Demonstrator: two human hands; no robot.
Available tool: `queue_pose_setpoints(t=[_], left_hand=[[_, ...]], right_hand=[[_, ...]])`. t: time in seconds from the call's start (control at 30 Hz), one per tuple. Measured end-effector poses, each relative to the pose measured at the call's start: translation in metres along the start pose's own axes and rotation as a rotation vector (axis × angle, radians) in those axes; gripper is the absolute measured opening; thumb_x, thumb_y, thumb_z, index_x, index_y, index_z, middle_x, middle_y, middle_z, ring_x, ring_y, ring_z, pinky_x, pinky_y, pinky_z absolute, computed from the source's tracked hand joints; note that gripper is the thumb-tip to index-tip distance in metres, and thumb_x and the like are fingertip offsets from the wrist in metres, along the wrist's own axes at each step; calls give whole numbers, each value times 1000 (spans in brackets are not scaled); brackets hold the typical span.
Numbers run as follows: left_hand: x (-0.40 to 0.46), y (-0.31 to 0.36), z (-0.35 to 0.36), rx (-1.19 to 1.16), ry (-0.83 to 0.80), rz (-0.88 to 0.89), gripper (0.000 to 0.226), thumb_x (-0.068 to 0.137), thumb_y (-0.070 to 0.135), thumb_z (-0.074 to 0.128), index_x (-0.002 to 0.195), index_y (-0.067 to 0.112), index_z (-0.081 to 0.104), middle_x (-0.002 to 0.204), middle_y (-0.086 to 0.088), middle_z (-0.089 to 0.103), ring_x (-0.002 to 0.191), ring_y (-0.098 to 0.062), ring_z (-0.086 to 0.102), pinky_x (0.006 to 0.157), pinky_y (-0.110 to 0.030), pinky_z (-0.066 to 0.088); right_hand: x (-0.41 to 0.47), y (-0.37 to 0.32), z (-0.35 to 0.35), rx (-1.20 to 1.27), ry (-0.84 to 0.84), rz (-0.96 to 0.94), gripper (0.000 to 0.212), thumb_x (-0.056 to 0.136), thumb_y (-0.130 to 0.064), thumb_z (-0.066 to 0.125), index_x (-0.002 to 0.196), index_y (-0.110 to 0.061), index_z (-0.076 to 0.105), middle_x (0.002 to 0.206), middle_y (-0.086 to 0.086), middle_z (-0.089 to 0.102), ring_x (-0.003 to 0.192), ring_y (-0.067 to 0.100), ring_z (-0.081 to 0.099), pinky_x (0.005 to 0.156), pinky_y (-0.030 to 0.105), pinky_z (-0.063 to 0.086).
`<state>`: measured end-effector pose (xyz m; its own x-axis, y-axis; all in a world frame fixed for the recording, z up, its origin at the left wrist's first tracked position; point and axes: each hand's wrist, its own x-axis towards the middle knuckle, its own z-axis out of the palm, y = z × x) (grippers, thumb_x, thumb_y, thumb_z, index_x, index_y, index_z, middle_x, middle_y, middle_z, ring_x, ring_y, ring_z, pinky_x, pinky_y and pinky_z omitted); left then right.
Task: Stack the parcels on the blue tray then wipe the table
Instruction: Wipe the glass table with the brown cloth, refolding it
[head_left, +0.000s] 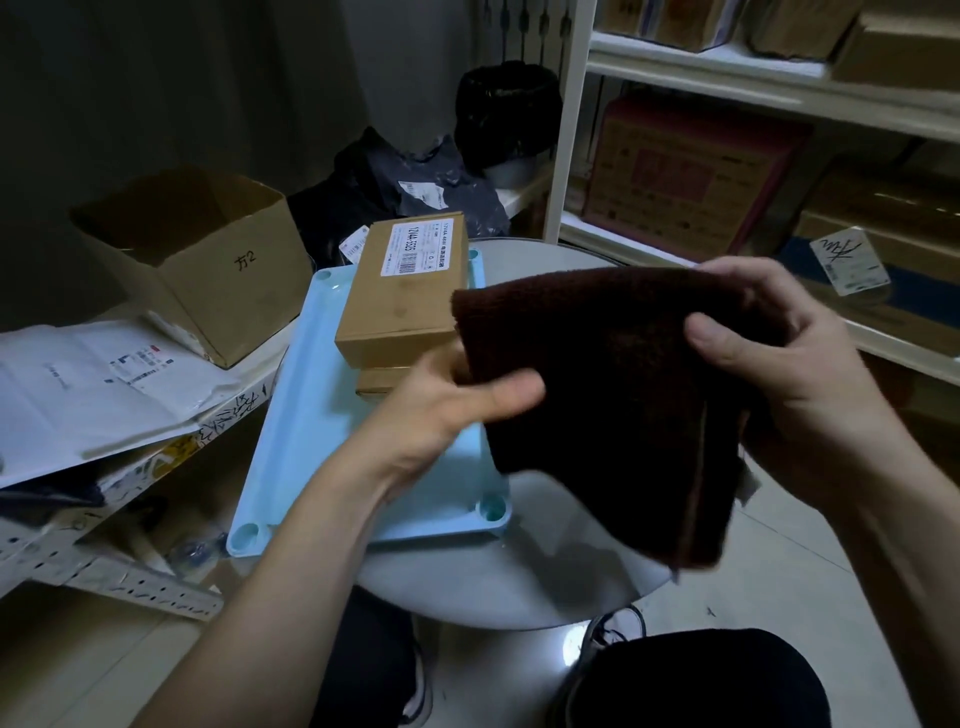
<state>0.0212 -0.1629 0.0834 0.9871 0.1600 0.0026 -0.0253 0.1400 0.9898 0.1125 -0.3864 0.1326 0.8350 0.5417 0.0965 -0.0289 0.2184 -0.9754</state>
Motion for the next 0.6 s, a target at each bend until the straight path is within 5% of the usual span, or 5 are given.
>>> queue_pose_setpoints(t=[0.1,0.23,0.37,0.43,0.6], left_hand=[[-2,-20,5,-61,32,-154,32,73,7,78,105,7,72,104,-7,76,95,-18,71,84,-26,55],[0,-27,2,-161,130,-160,29,83,9,67,112,9,67,107,-9,74,97,-21,70,88,-33,56],[1,-26,-1,-64,171,-179,29,89,7,66,118,5,63,113,-15,72,99,-24,68,90,-38,54],[1,-22,-7,-40,159,-183,32,90,7,66,121,4,61,119,-18,69,103,-27,67,94,-42,52],[-2,-18,-19,-97,39,-18,37,79,-6,65,103,21,72,98,-2,71,91,-15,66,74,-25,55]], right_hand=[[7,21,-6,227,47,277,34,70,-25,71,100,-10,74,89,8,76,76,17,75,61,26,59],[0,55,-13,277,-50,492,56,48,-23,94,97,-2,77,101,18,76,89,27,75,71,34,61],[-4,69,-11,42,-77,484,43,76,2,68,119,-4,66,117,20,71,108,37,67,92,52,54],[-4,70,-13,23,-69,447,44,75,4,66,118,-6,66,115,18,72,106,34,69,87,45,58],[-2,50,-21,-5,-31,142,23,60,2,66,67,-15,80,83,9,78,76,20,76,64,25,58]])
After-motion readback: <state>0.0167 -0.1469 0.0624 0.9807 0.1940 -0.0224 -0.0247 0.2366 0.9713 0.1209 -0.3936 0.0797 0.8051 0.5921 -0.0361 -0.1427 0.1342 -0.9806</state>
